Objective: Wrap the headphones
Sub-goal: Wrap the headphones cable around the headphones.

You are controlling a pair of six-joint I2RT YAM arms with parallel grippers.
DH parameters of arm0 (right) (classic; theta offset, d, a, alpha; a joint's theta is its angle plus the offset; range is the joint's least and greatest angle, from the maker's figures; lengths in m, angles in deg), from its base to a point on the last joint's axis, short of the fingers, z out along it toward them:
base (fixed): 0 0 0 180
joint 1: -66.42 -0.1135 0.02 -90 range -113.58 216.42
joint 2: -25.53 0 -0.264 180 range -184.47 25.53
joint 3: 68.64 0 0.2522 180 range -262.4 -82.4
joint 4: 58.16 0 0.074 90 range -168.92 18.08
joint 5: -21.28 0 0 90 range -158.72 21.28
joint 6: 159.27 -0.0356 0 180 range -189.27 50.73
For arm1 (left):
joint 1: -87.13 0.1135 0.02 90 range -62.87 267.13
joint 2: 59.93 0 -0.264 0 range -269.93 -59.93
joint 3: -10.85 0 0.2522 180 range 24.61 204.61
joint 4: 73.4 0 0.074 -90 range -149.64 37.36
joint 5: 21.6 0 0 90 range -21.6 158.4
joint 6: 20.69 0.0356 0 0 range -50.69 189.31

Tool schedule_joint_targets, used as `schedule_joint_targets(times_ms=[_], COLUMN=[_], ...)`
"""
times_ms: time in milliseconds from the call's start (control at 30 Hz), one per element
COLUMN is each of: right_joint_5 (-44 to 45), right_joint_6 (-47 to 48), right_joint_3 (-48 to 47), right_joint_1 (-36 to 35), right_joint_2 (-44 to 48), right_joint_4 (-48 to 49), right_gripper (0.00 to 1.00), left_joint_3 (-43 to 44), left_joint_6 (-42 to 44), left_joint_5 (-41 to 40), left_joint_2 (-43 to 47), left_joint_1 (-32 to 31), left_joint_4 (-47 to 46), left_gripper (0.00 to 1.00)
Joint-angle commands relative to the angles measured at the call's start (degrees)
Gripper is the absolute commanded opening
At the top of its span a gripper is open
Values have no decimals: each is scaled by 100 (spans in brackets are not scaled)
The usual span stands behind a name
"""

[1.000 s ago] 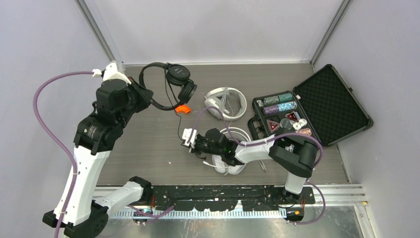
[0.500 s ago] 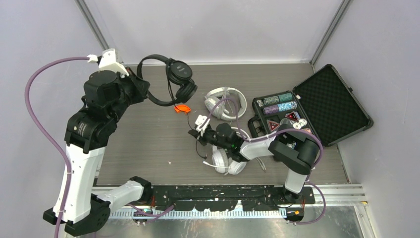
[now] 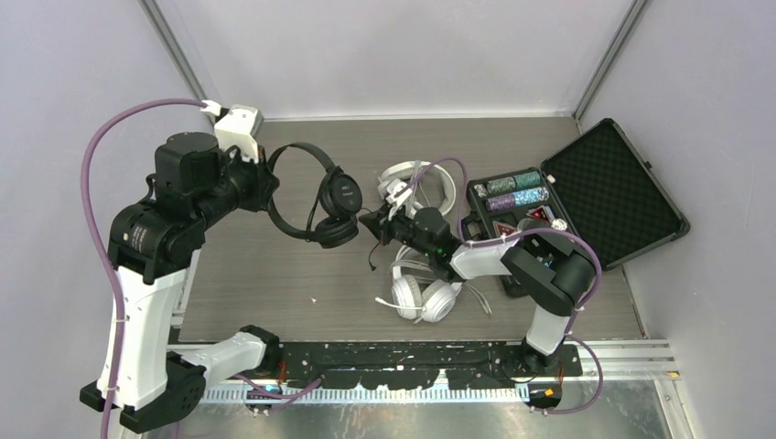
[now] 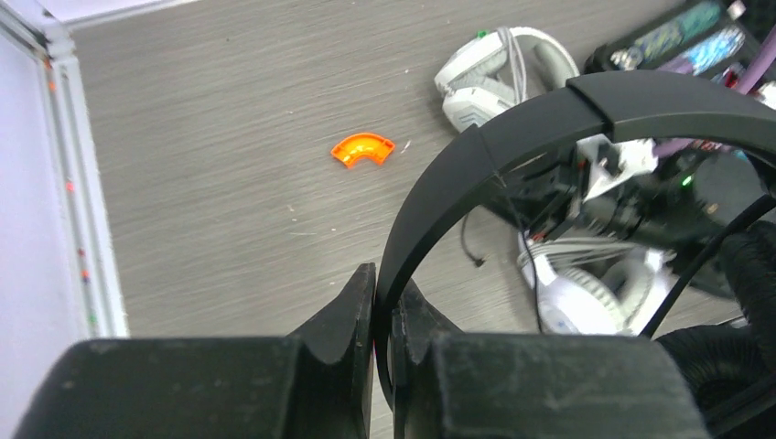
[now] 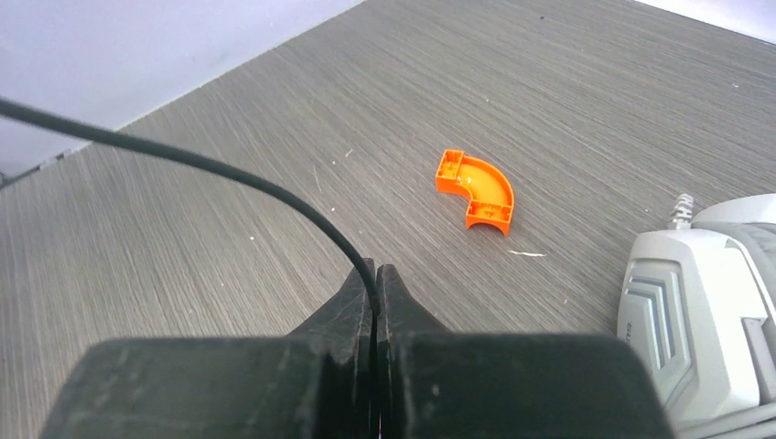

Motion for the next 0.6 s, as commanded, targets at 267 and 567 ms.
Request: schedule_joint_targets(times_ms=[267,567], right_joint_5=[-3,2], right_joint_6=[-529,-524], right_joint_3=[-338,-415], right_joint_1=[345,402], right_joint_2=[323,248], right_joint_4=[111,-1], right_gripper=[1,1], left_joint_3=[-136,174], left_joint_6=[786,1153], left_joint_5=[-1352,-652], left_joint_2=[210,110], left_joint_1=[24,24], left_joint_4=[-488,-306], left_gripper=[0,0])
